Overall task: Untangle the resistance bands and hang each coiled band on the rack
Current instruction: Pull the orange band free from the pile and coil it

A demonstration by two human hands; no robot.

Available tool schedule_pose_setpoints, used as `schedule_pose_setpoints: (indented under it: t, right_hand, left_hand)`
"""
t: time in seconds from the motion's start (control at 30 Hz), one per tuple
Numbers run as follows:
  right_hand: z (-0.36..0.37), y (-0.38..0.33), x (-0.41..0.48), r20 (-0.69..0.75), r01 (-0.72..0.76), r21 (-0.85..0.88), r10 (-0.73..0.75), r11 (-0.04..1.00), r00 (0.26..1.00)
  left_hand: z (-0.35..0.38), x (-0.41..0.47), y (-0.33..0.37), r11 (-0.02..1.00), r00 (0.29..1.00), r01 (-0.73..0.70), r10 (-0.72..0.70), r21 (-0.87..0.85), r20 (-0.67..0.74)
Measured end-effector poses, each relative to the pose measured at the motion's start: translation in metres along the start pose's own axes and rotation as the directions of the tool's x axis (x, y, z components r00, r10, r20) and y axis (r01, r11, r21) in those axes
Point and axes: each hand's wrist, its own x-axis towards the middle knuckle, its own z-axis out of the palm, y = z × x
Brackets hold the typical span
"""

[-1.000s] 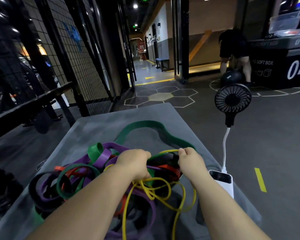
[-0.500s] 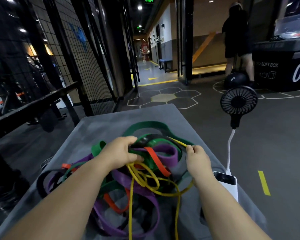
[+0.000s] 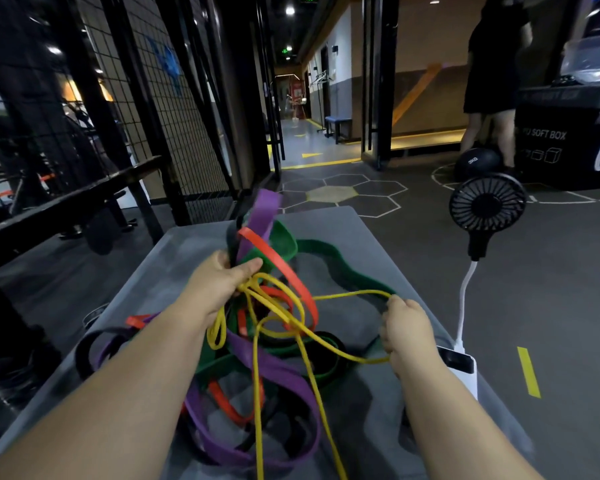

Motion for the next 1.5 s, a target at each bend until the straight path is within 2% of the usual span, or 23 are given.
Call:
schedule_pose_setpoints:
  t: [0.1,0.2,0.33,0.5,0.63,0.7,0.83,0.93,0.97,1.03,1.13,1.2,1.27,1.33,1.4,1.5]
  right_hand:
    - [0.002,-0.02,-0.022,0.03,0.089,0.124,-0.094,0.988,0.995]
    - [0.004,-0.033,-0.036,0.117,0.138,0.285,-0.177,0.949,0.977]
    - [0.0,-0.046,-0.046,0.121,0.18,0.419,-0.251,0.89,0.96]
    - [-0.011,-0.058,-0.051,0.058,0.249,0.494,-0.317,0.833,0.947]
    - [-0.027,-0.073,-0.064,-0.022,0.345,0.554,-0.401,0.758,0.916]
    - [-0.036,-0.079,-0.071,-0.044,0.389,0.565,-0.445,0.727,0.894]
    - [-0.043,-0.083,-0.085,-0.023,0.445,0.528,-0.512,0.723,0.859]
    - [-0.048,-0.084,-0.096,-0.04,0.554,0.384,-0.586,0.739,0.809]
    - [-0.05,-0.085,-0.099,-0.029,0.568,0.383,-0.605,0.728,0.795]
    - [-0.055,-0.089,-0.103,0.037,0.515,0.495,-0.609,0.7,0.792]
    - [-0.06,-0.091,-0.109,0.124,0.341,0.614,-0.514,0.711,0.849]
    - [-0.063,-0.086,-0.109,0.125,0.329,0.513,-0.449,0.793,0.885]
    - [-0.063,-0.074,-0.101,0.148,0.364,0.268,-0.412,0.892,0.899]
    - [-0.059,-0.054,-0.087,0.211,0.318,0.057,-0.323,0.946,0.923]
    - [-0.051,-0.034,-0.075,0.264,0.277,-0.147,-0.232,0.95,0.936]
    - [-0.039,-0.015,-0.07,0.296,0.258,-0.453,-0.13,0.853,0.946]
  left_hand:
    - [0.002,0.003,0.002,0.984,0.999,0.054,-0.051,0.168,-0.02]
    - [0.014,0.003,0.005,0.971,0.996,0.087,-0.085,0.222,-0.016]
    - [0.031,0.002,0.011,0.974,0.99,0.133,-0.123,0.184,-0.068]
    - [0.034,-0.004,0.022,0.986,0.996,0.039,-0.024,0.164,-0.089]
    - [0.029,-0.016,0.031,0.995,0.998,0.025,-0.019,0.099,-0.061]
    - [0.027,-0.024,0.03,0.983,0.999,0.029,-0.032,0.179,0.014]
    - [0.029,-0.046,0.02,0.933,0.969,0.025,-0.111,0.36,0.221]
    - [0.034,-0.062,0.009,0.891,0.947,0.009,-0.154,0.454,0.283]
    - [0.036,-0.067,0.005,0.863,0.935,-0.002,-0.177,0.506,0.307]
    - [0.041,-0.078,0.0,0.79,0.907,-0.039,-0.229,0.612,0.354]
    - [0.046,-0.096,-0.005,0.654,0.877,-0.098,-0.299,0.75,0.376]
    - [0.047,-0.106,-0.009,0.553,0.846,-0.141,-0.363,0.821,0.391]
    - [0.049,-0.111,-0.016,0.511,0.834,-0.157,-0.39,0.845,0.39]
    - [0.048,-0.117,-0.018,0.488,0.857,-0.174,-0.352,0.856,0.375]
    - [0.046,-0.121,-0.016,0.453,0.88,-0.196,-0.311,0.87,0.36]
    - [0.045,-0.129,-0.015,0.384,0.916,-0.198,-0.256,0.902,0.31]
